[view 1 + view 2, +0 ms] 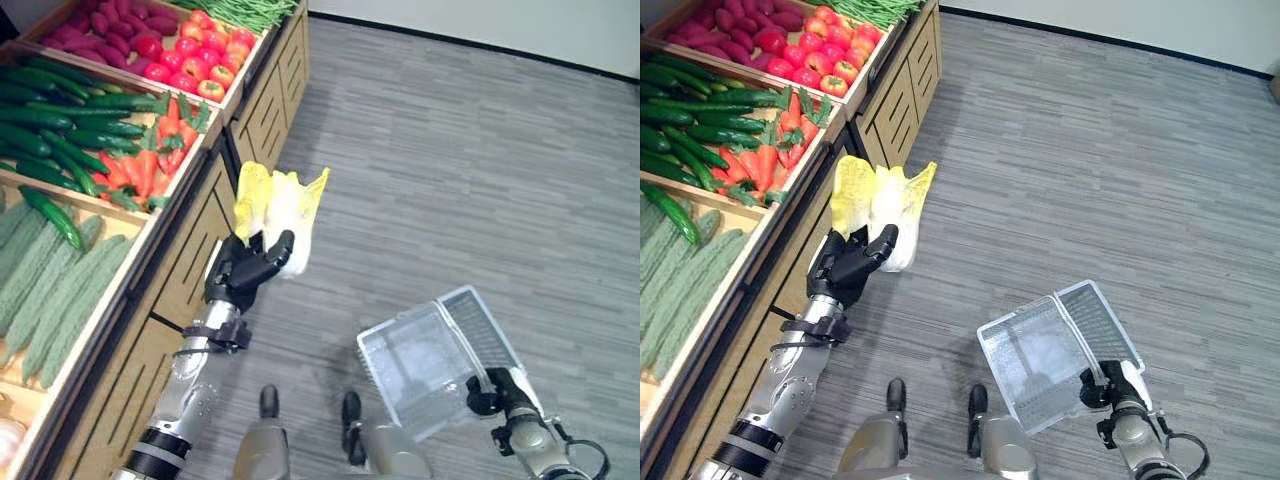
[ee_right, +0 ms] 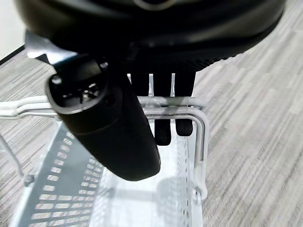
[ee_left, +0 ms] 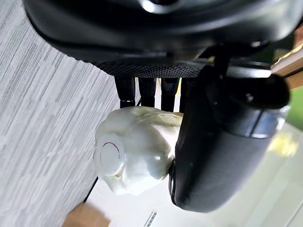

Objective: Get the vegetables into the basket

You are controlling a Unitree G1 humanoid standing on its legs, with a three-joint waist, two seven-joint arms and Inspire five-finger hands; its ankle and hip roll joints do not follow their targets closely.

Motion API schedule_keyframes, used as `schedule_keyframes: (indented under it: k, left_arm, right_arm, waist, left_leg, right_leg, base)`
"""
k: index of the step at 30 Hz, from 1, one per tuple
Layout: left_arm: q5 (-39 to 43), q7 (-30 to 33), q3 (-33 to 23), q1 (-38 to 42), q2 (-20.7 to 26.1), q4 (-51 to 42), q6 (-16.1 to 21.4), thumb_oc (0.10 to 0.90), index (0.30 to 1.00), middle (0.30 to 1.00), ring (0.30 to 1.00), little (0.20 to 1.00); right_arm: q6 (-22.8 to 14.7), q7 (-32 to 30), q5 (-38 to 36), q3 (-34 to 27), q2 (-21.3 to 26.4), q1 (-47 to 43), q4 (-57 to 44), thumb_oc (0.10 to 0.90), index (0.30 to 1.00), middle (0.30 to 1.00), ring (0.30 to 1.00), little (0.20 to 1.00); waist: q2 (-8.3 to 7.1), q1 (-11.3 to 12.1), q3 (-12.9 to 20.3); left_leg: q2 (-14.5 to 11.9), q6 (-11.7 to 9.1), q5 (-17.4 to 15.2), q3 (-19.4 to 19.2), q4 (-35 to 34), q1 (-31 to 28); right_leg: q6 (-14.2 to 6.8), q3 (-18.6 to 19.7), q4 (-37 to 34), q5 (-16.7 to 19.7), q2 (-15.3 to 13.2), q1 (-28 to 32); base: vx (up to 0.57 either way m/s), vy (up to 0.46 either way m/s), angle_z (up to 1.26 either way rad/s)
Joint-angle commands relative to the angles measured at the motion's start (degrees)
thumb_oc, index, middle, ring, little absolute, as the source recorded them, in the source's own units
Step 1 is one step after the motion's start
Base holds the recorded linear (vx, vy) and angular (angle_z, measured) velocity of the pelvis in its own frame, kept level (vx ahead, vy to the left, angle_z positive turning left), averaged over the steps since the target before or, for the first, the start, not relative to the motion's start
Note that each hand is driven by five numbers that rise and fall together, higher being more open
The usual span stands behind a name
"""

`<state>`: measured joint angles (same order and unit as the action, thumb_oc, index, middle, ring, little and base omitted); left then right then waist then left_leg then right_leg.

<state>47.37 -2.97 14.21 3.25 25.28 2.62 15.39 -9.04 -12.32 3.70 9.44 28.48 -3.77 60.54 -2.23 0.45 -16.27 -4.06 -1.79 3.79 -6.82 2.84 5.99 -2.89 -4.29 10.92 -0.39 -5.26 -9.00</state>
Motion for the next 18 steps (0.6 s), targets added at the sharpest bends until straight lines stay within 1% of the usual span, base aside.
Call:
schedule_keyframes:
  k: [1, 4, 5, 6, 8, 9, 13, 14, 15, 16, 18]
  left_arm:
    - [0.97, -3.95, -1.07, 4.83, 2.25, -9.09, 6.37, 0.4, 0.3, 0.3, 0.3, 0.3]
    - [1.86, -5.32, -0.1, 4.72, 3.15, -9.69, 5.81, 0.4, 0.3, 0.3, 0.3, 0.3]
    - [1.94, -6.19, 0.61, 4.56, 4.09, -10.31, 5.49, 0.4, 0.3, 0.3, 0.3, 0.3]
    - [1.95, -6.2, 0.6, 4.56, 4.08, -10.31, 5.49, 0.4, 0.3, 0.3, 0.3, 0.3]
    - [2.17, -7.03, 2.08, 4.54, 5.42, -11.44, 4.89, 0.4, 0.3, 0.3, 0.3, 0.3]
    - [2.17, -7.03, 2.06, 4.54, 5.41, -11.44, 4.89, 0.4, 0.3, 0.3, 0.3, 0.3]
    - [0.51, -8.45, 5.26, 6.19, 9.48, -13.36, 3.98, 0.4, 0.3, 0.3, 0.3, 0.3]
    - [0.51, -8.46, 5.23, 6.18, 9.47, -13.36, 3.98, 0.4, 0.3, 0.3, 0.3, 0.3]
    - [0.31, -8.95, 6.02, 6.85, 10.48, -13.47, 3.76, 0.4, 0.3, 0.3, 0.3, 0.3]
    - [-0.8, -9.23, 6.77, 7.56, 12.06, -14.0, 3.62, 0.4, 0.3, 0.3, 0.3, 0.3]
    - [-1.44, -9.79, 7.72, 8.71, 13.34, -14.67, 3.4, 0.4, 0.3, 0.3, 0.3, 0.3]
  right_arm:
    - [-2.42, -2.93, -0.45, -0.58, 6.18, -6.39, 1.77, 0.4, 0.3, 0.3, 0.3, 0.3]
    - [-2.53, -2.89, -3.42, -2.55, 7.38, -8.75, 4.27, 0.4, 0.3, 0.3, 0.3, 0.3]
    - [-2.61, -2.72, -3.98, -2.7, 8.85, -10.26, 4.15, 0.4, 0.3, 0.3, 0.3, 0.3]
    - [-2.61, -2.71, -3.99, -2.68, 8.86, -10.28, 4.16, 0.4, 0.3, 0.3, 0.3, 0.3]
    - [-2.67, -1.93, -3.2, -0.72, 11.44, -12.67, 3.64, 0.4, 0.3, 0.3, 0.3, 0.3]
    - [-2.68, -1.93, -3.2, -0.68, 11.45, -12.71, 3.67, 0.4, 0.3, 0.3, 0.3, 0.3]
    - [-3.0, 0.25, 1.36, 6.44, 15.65, -17.45, -1.91, 0.4, 0.3, 0.3, 0.3, 0.3]
    - [-2.98, 0.25, 1.36, 6.47, 15.65, -17.47, -1.93, 0.4, 0.3, 0.3, 0.3, 0.3]
    - [-3.05, 0.57, 3.25, 8.79, 16.97, -18.5, -4.65, 0.4, 0.3, 0.3, 0.3, 0.3]
    - [-3.1, 1.06, 7.97, 12.67, 19.47, -19.96, -11.4, 0.4, 0.3, 0.3, 0.3, 0.3]
    - [-2.99, 1.05, 14.32, 17.29, 22.41, -22.39, -14.43, 0.4, 0.3, 0.3, 0.3, 0.3]
  waist:
    - [-1.46, 1.21, 3.65]
    - [-1.25, 1.36, 4.93]
    - [-1.18, 1.4, 5.81]
    - [-1.17, 1.42, 5.79]
    - [-1.22, 1.63, 6.74]
    - [-1.21, 1.62, 6.71]
    - [-1.48, 1.56, 7.65]
    - [-1.47, 1.55, 7.63]
    - [-1.53, 1.44, 7.72]
    - [-1.64, 1.19, 7.83]
    - [-1.58, 0.98, 8.09]
  left_leg:
    - [-0.71, -2.43, -2.42, -0.21, 0.49, -3.14]
    - [0.16, -2.07, -2.42, -0.83, -1.38, -4.63]
    - [0.46, -2.05, -2.28, -1.4, -2.6, -5.54]
    - [0.46, -2.05, -2.26, -1.42, -2.66, -5.6]
    - [0.68, -2.12, -2.11, -2.0, -4.01, -6.72]
    - [0.68, -2.12, -2.1, -2.01, -4.05, -6.77]
    - [0.55, -2.59, -1.35, -3.07, -6.33, -8.31]
    - [0.55, -2.59, -1.33, -3.08, -6.36, -8.36]
    - [0.46, -2.7, -1.18, -3.3, -6.69, -8.57]
    - [0.2, -2.88, -0.95, -3.75, -7.27, -9.1]
    - [-0.06, -3.06, -0.86, -3.89, -7.79, -9.48]
  right_leg:
    - [-6.75, -0.26, -4.69, 2.72, -4.75, 3.81]
    - [-7.43, -0.33, -6.49, 4.0, -5.67, 4.63]
    - [-7.76, -0.37, -7.63, 4.81, -6.07, 5.06]
    - [-7.77, -0.36, -7.68, 4.84, -6.07, 5.11]
    - [-8.23, -0.46, -9.81, 6.21, -6.46, 5.79]
    - [-8.23, -0.46, -9.86, 6.24, -6.46, 5.84]
    - [-8.77, -0.31, -12.08, 7.69, -6.48, 6.38]
    - [-8.77, -0.31, -12.1, 7.7, -6.48, 6.41]
    - [-8.82, -0.17, -12.36, 7.88, -6.39, 6.45]
    - [-8.89, 0.01, -12.82, 8.29, -6.24, 6.48]
    - [-8.9, 0.07, -13.51, 8.72, -6.13, 6.67]
  base:
    - [0.07, 0.116, -0.31]
    - [0.07, 0.098, -0.07]
    - [0.05, 0.068, 0.08]
    - [0.06, 0.063, 0.04]
    - [0.03, 0.03, -0.02]
    - [0.01, 0.021, -0.04]
    - [0.0, 0.007, -0.07]
    - [0.0, -0.003, -0.09]
    - [0.0, -0.006, -0.1]
    - [0.0, -0.013, -0.08]
    - [0.01, -0.018, -0.15]
